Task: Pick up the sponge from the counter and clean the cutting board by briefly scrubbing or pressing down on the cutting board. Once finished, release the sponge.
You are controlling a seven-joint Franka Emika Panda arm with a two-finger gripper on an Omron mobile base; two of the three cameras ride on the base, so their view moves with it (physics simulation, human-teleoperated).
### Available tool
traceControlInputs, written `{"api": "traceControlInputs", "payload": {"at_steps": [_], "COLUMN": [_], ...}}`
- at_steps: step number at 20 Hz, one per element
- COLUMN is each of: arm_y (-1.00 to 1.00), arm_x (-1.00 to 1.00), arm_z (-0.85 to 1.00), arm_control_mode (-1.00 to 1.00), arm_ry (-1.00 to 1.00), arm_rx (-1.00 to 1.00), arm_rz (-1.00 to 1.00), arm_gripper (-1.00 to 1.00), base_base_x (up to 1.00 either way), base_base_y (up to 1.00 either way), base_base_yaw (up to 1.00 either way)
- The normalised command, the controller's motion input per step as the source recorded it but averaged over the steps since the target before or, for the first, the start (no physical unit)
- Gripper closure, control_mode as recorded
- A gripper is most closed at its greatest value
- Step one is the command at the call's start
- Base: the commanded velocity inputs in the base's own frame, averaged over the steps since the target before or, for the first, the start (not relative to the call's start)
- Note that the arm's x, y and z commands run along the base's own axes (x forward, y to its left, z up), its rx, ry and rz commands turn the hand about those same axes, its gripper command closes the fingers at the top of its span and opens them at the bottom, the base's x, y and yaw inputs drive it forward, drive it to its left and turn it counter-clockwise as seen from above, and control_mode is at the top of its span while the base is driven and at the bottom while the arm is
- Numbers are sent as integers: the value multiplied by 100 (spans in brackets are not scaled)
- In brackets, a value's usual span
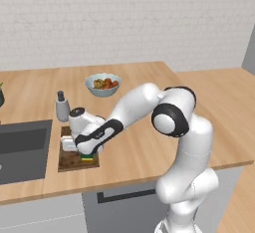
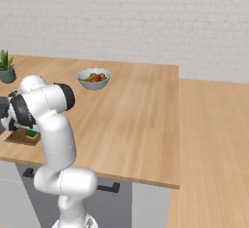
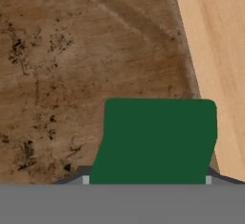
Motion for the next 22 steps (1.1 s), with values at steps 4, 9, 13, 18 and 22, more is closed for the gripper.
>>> {"api": "traceControlInputs", "payload": {"at_steps": [4, 9, 13, 18, 22], "arm_y": [-4, -2, -16, -18, -25], "arm_x": [43, 49, 52, 56, 59], "arm_z": [-10, -20, -17, -19, -26], "arm_control_mode": [-100, -100, -100, -100, -100], "arm_ry": [-3, -3, -4, -3, -3], "arm_rx": [0, 0, 1, 1, 2], "arm_rz": [0, 0, 0, 0, 0], "arm_gripper": [100, 100, 100, 100, 100], "base_base_x": [0, 0, 0, 0, 0], "base_base_y": [0, 0, 0, 0, 0], "base_base_yaw": [0, 0, 0, 0, 0]}}
